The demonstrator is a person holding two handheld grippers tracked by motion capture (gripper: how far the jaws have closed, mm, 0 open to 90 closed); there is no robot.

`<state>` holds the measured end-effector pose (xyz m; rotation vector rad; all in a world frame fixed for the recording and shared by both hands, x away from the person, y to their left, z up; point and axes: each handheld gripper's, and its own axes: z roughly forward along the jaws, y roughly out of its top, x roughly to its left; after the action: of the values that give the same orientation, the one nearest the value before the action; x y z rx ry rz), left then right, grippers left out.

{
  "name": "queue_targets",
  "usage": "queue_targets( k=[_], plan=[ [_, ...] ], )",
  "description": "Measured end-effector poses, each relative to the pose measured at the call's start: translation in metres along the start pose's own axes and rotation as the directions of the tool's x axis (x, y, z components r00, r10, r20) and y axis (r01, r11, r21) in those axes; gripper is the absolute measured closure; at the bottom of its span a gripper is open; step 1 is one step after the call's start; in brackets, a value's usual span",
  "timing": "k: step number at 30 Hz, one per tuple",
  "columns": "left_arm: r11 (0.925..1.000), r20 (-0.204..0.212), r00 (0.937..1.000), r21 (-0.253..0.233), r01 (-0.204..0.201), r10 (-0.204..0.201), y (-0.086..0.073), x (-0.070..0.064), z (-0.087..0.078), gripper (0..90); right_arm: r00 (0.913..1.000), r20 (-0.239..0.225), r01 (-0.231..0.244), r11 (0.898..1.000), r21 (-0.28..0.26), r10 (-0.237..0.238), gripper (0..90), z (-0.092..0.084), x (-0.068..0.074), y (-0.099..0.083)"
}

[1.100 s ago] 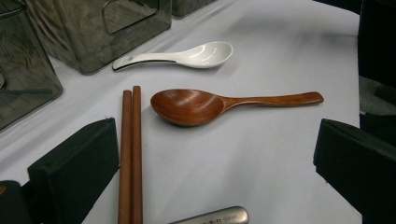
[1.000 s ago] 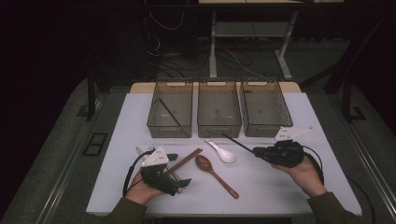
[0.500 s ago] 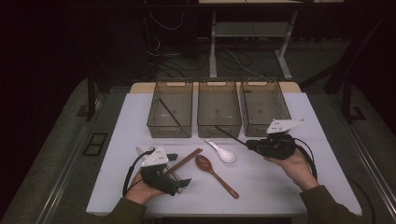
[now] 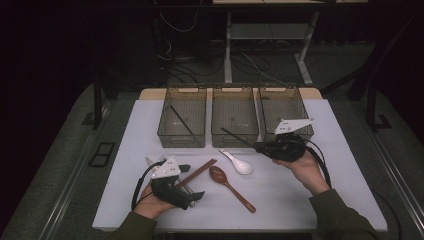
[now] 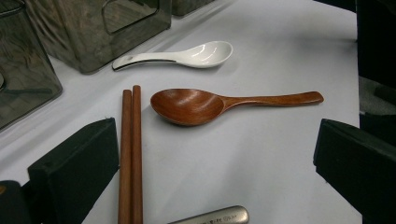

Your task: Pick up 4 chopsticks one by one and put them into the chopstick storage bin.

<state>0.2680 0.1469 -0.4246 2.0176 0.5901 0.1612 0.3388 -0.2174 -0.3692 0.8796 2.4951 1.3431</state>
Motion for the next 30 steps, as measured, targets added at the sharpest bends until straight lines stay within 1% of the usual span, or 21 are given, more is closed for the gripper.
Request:
queue_targets(
  k=[3,9,11,16,18,19,21,28,30],
  plan=[
    [1.0,0.0,1.0,-0.003,0.002,-0.002,0.0,0.0,0.0,0.0,1.0,-0.001,0.005,1.0,0.001,-0.005,85.9,0.006,0.0,0.007],
    [1.0,-0.001,1.0,-0.004,0.003,-0.003,0.0,0.0,0.0,0.0,1.0,0.001,-0.007,1.0,-0.005,0.007,85.8,0.022,-0.001,0.023],
    [0.9999,-0.001,1.0,-0.009,0.009,-0.009,0.0,0.0,0.0,0.0,1.0,0.0,-0.009,1.0,-0.005,0.009,85.9,0.027,-0.001,0.029],
    [0.9997,0.0,0.9999,-0.018,0.014,-0.014,0.0,0.0,0.0,0.0,1.0,0.006,-0.001,1.0,0.01,0.001,85.8,0.042,0.0,0.043],
    [0.9997,0.0,0.9999,-0.019,0.015,-0.015,0.0,0.0,0.0,0.0,0.9999,0.013,-0.005,1.0,0.019,0.005,85.8,0.047,0.0,0.049],
    [0.9998,-0.001,1.0,-0.015,0.009,-0.009,0.0,0.0,0.0,0.0,0.9999,0.016,-0.005,1.0,0.02,0.005,85.9,0.049,-0.001,0.052],
    [0.9996,-0.002,0.9999,-0.022,0.016,-0.016,0.0,0.0,0.0,0.0,0.9996,0.026,-0.008,1.0,0.03,0.007,85.9,0.054,-0.001,0.058],
    [0.9997,-0.002,0.9999,-0.02,0.014,-0.014,0.0,0.0,-0.001,0.0,0.9992,0.039,-0.007,0.999,0.053,0.005,85.8,0.069,-0.002,0.077],
    [0.9997,-0.002,0.9999,-0.02,0.014,-0.014,0.0,0.0,-0.001,0.0,0.9989,0.045,0.006,0.998,0.057,-0.009,85.9,0.074,-0.003,0.082]
  ],
)
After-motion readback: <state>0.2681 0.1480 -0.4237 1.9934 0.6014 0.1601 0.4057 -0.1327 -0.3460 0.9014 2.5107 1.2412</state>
